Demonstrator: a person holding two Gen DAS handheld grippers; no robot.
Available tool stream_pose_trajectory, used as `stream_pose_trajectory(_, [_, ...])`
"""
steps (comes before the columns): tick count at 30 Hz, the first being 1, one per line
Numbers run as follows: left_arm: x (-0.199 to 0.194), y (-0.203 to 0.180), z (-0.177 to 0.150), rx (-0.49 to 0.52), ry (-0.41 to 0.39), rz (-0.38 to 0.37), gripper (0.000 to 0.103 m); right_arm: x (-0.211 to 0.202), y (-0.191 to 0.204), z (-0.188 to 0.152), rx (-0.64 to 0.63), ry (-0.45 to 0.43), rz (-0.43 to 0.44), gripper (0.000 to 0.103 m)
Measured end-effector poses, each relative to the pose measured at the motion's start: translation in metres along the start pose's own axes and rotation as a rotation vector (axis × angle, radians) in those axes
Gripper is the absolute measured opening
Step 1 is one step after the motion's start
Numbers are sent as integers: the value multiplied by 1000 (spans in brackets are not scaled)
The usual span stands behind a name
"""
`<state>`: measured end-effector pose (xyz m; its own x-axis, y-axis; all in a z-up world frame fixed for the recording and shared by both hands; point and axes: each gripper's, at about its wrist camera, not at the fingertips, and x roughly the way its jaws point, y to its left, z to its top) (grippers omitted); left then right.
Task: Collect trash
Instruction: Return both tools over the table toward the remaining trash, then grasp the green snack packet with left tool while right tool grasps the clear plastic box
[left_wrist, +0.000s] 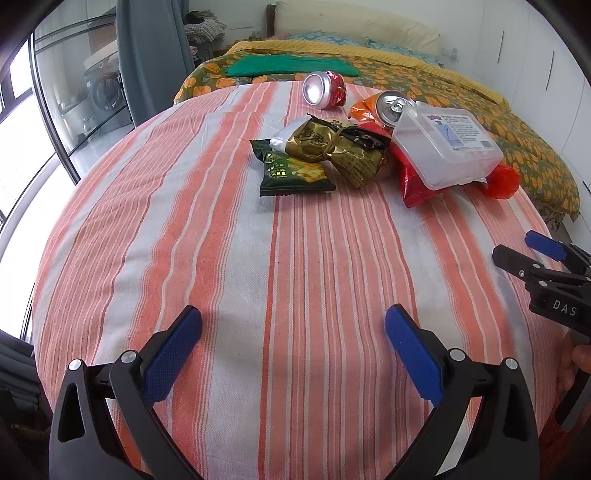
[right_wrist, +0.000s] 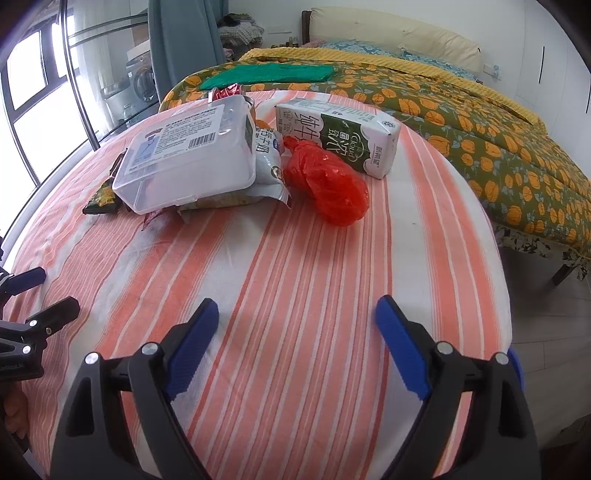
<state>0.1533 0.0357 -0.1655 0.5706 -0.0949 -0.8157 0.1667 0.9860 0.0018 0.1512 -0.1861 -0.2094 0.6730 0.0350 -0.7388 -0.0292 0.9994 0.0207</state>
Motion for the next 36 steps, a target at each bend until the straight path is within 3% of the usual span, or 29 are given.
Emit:
stream_pose_trajectory(6, [-2, 6, 19, -20, -27, -49, 98, -1, 0, -1, 0, 0, -3, 85])
stream_pose_trajectory(10, [9, 5, 54, -5, -53, -25, 98, -1, 1, -1, -2, -2, -9, 85])
stream_pose_trajectory(15, [37, 4, 82, 13, -26, 0, 92, -1, 0, -1, -1, -3, -10, 85])
stream_pose_trajectory(18, [50, 2, 90, 49, 2, 13, 67, -1, 0, -1, 1, -3, -9, 85])
stream_pose_trajectory(19, [52, 3, 90, 54, 15, 2, 51, 0, 0, -1, 1, -2, -8, 85])
stream_pose_trajectory(22, [42, 10, 86, 46, 5, -11, 51, -1, 0, -1, 1, -3, -9, 85])
stream_pose_trajectory(27, [-3, 20, 41, 42, 2, -73, 51, -1, 1, -1, 1, -4, -11, 85])
stream_pose_trajectory(30, [-9, 17, 18, 27, 16, -108, 52, 0, 1, -1, 1, -4, -12, 85])
stream_pose_trajectory(36, [-5, 6, 5, 14, -22, -70, 73, -1, 0, -2, 7, -6, -11, 85])
